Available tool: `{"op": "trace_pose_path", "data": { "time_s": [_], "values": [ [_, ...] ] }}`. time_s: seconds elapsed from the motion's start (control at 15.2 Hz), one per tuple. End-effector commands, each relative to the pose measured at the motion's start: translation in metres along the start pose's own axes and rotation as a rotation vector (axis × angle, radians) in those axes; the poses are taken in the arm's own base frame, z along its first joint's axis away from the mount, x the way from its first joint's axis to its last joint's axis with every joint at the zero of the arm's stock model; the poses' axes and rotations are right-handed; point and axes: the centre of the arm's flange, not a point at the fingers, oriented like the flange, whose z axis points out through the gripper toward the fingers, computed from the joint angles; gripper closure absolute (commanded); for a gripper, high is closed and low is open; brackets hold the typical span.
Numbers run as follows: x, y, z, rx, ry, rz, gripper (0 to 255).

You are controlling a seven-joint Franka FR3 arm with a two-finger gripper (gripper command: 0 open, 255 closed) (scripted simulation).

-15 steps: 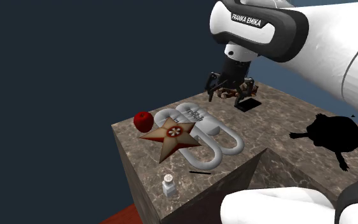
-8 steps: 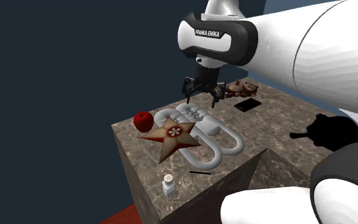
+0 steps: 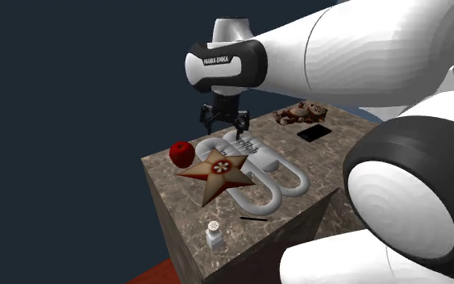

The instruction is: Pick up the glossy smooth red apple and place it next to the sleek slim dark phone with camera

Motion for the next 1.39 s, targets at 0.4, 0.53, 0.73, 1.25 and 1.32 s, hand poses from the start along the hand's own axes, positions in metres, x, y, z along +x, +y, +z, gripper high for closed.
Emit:
{"op": "trace_pose_path", "data": {
  "time_s": [0.4, 0.53, 0.73, 1.25, 1.32],
  "values": [
    [0.026, -0.094, 0.046, -0.029, 0.038, 0.062, 0],
    [0.033, -0.117, 0.058, -0.037, 0.047, 0.078, 0],
    [0.045, -0.152, 0.077, -0.049, 0.061, 0.100, 0],
    [0.068, -0.205, 0.123, -0.068, 0.084, 0.137, 0],
    [0.068, -0.205, 0.128, -0.068, 0.084, 0.137, 0]
  ]
}}
